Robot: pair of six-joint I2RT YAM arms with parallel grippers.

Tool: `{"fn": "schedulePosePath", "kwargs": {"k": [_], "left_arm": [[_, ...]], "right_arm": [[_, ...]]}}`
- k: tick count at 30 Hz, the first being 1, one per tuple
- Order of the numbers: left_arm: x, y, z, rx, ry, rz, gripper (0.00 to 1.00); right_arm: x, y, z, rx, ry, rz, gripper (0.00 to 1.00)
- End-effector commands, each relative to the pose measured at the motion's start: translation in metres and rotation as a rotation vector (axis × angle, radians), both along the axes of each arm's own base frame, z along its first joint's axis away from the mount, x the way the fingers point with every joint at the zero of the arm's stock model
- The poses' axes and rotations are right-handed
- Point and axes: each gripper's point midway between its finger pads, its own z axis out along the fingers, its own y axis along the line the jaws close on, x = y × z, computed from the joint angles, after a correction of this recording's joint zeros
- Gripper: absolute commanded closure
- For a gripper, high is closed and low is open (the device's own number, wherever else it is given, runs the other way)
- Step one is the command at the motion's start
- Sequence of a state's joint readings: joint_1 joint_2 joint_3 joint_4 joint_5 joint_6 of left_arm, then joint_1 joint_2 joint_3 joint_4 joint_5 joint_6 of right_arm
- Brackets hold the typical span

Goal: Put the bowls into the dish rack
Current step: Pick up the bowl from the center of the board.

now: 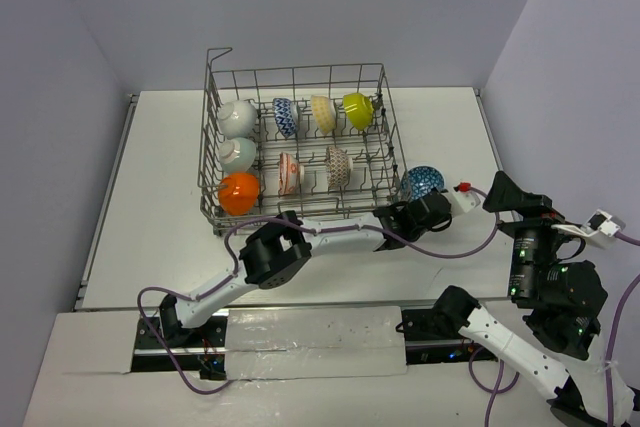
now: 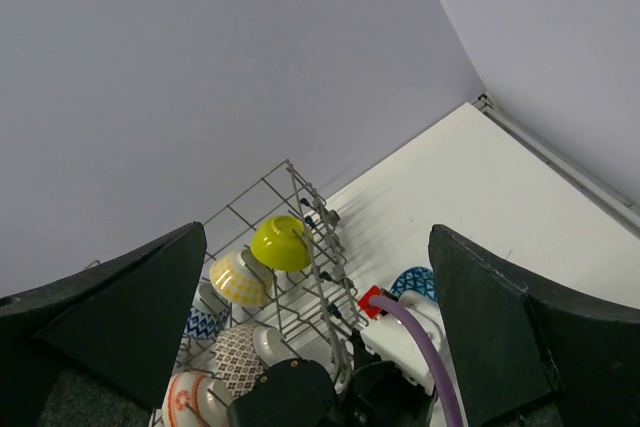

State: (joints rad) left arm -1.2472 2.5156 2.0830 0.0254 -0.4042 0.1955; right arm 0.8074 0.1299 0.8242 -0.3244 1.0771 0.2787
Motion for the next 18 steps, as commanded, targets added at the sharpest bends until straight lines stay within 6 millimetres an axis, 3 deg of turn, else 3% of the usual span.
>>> {"fn": "schedulePosePath", "kwargs": {"k": [1, 10, 18], "left_arm": [[-0.017, -0.005, 0.069, -0.091, -0.041, -0.044, 1.00], [-0.032, -0.001, 0.067, -0.071, -0.008, -0.067, 1.00], [-0.041, 0.003, 0.037, 0.027, -0.010, -0.065, 0.96]], "right_arm": [[-0.002, -0.004, 0.002, 0.031, -0.018, -0.014, 0.00], [-0.002, -0.005, 0.002, 0.034, -0.020, -0.014, 0.00], [-0.003, -0.006, 0.003, 0.036, -0.021, -0.014, 0.00]]}}
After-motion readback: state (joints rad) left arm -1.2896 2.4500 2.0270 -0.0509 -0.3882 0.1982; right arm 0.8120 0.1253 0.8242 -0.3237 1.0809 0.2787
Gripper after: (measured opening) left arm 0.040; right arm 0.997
